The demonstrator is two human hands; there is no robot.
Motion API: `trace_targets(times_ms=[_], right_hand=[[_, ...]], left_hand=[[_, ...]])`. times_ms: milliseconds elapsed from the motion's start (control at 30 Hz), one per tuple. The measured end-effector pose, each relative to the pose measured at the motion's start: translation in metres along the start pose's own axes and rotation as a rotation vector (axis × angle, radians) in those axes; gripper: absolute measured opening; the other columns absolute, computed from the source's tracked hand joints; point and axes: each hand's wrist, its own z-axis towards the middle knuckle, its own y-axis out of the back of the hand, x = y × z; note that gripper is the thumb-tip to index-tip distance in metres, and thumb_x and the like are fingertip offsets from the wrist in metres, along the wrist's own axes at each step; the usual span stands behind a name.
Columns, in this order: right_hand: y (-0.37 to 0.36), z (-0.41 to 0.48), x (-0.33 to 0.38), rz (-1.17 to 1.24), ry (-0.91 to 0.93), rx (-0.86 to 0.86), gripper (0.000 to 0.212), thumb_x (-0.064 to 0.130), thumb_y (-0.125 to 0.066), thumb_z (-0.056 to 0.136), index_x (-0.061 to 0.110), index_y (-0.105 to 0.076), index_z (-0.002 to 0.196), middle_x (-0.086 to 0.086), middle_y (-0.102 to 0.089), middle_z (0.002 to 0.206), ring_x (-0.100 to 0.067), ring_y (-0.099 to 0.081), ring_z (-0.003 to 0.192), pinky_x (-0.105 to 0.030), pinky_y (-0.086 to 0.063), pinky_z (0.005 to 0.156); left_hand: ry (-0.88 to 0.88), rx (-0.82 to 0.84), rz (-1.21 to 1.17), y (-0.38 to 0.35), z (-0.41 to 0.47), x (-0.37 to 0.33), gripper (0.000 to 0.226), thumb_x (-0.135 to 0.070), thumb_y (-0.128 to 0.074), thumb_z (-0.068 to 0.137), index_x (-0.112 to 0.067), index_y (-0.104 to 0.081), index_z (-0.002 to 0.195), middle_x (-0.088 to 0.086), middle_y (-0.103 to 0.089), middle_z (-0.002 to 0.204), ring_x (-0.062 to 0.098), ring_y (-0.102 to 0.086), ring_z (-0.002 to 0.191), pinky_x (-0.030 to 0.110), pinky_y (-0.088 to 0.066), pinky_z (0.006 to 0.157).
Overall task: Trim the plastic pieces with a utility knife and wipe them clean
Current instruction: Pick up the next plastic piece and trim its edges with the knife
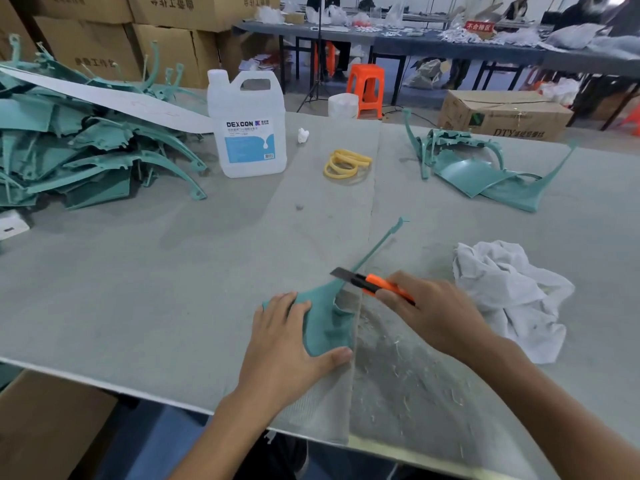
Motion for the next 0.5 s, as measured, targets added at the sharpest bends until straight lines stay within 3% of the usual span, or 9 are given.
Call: trace_targets(times_ms=[167,400,500], right_hand=[[-0.01,0.005,-0.003,-0.062,0.045,0.198,0.04,0.065,-0.034,0.101,0.032,-0.056,0.096,0.011,-0.054,0.067,-0.01,-0.05,0.062,-0.03,-0.034,0.054],[-0.004,0.003,-0.012,0.049,0.079,0.131,0.048,0.08,-0.025,0.089,0.04,-0.052,0.094,0.012,-0.058,0.066,-0.005,-0.056,0.061,-0.026,-0.031,0.051],[-0.005,0.004,-0.013,-0.05,0.109,0.154,0.052,0.08,-0.019,0.089,0.039,-0.049,0.097,0.011,-0.055,0.064,-0.006,-0.052,0.056,-0.028,-0.033,0.052]], left_hand=[[0.021,0.021,-0.045,0.0,0.001,0.0,0.098,-0.1,-0.046,0.056,-0.031,-0.041,0.126,-0.01,-0.027,0.154,0.004,-0.009,0.142,0.041,-0.02,0.122],[0.027,0.029,-0.067,0.002,0.0,0.001,0.095,-0.101,-0.047,0.055,-0.034,-0.039,0.121,-0.013,-0.028,0.152,0.002,-0.011,0.138,0.042,-0.026,0.12],[0.026,0.037,-0.067,0.003,-0.001,0.0,0.096,-0.1,-0.048,0.056,-0.032,-0.04,0.124,-0.012,-0.027,0.155,0.002,-0.01,0.14,0.041,-0.022,0.122]])
